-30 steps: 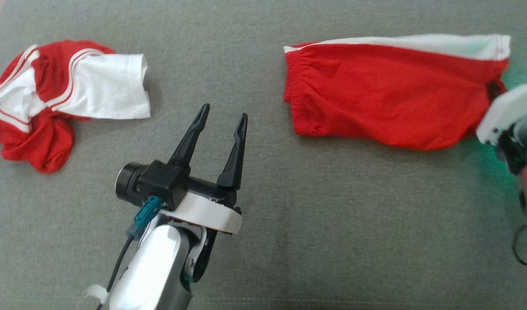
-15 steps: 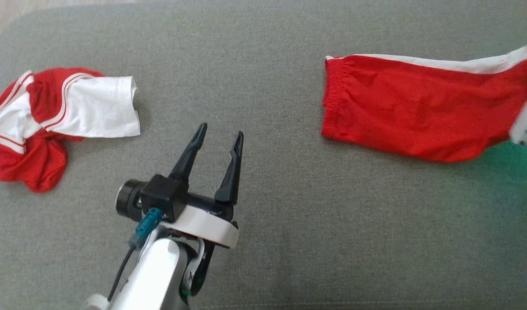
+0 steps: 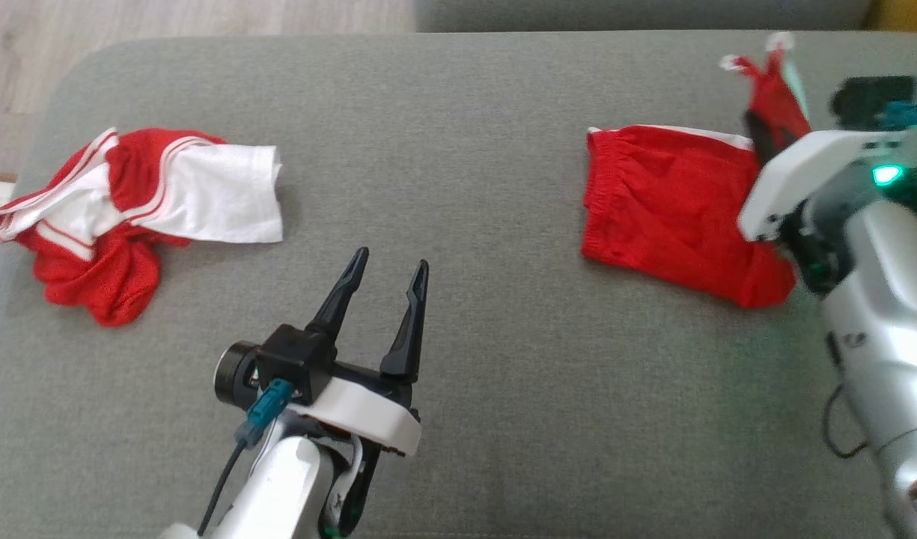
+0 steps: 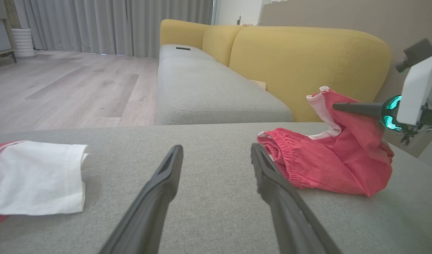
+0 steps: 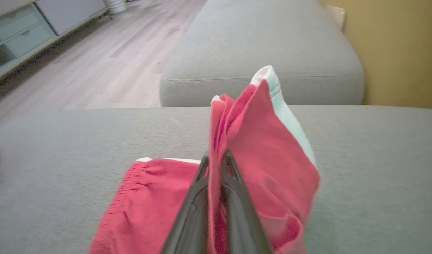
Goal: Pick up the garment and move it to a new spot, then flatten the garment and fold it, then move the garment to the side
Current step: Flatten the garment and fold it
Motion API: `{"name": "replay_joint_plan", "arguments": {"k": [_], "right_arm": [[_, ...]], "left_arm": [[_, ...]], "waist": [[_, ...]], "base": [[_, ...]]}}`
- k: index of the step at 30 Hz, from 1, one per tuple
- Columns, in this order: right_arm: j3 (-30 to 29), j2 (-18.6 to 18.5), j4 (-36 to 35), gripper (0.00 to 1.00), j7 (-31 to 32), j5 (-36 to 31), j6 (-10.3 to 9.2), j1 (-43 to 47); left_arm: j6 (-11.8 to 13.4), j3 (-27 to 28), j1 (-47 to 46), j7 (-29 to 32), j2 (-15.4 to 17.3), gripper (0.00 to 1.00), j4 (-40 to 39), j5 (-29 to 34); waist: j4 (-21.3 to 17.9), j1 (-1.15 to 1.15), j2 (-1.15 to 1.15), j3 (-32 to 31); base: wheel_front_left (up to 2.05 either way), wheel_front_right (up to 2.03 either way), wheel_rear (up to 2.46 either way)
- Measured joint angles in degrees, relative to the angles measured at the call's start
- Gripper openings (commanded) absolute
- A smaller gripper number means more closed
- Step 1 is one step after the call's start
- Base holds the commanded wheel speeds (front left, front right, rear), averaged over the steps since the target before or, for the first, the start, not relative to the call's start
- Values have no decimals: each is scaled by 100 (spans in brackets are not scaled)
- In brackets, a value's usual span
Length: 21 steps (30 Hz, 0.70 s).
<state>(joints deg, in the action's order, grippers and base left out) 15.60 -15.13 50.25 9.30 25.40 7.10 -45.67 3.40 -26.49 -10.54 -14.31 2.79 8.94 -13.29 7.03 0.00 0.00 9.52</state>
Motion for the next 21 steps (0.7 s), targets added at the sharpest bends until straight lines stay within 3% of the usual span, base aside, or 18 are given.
{"name": "replay_joint_plan", "arguments": {"k": [11, 12, 13, 14, 21], "right_arm": [[78, 695, -142, 0, 138, -40, 0, 92], [85, 753, -132, 27, 138, -73, 0, 114], [81, 802, -114, 84, 125, -87, 0, 144], [81, 802, -114, 100, 125, -87, 0, 144], [-120, 981, -439, 100, -309, 494, 0, 515]], "left_arm": [[66, -109, -4, 0, -1, 100, 46, -118], [66, -111, -5, 0, 0, 100, 55, -118], [67, -113, -5, 0, 0, 100, 60, -118], [67, -113, -5, 0, 0, 100, 60, -118], [112, -115, -1, 0, -1, 100, 133, -172]], "waist": [[335, 0, 0, 96], [352, 0, 0, 112], [365, 0, 0, 123], [365, 0, 0, 123], [310, 0, 0, -19]], "base": [[0, 0, 0], [0, 0, 0], [0, 0, 0], [0, 0, 0], [0, 0, 0]]}}
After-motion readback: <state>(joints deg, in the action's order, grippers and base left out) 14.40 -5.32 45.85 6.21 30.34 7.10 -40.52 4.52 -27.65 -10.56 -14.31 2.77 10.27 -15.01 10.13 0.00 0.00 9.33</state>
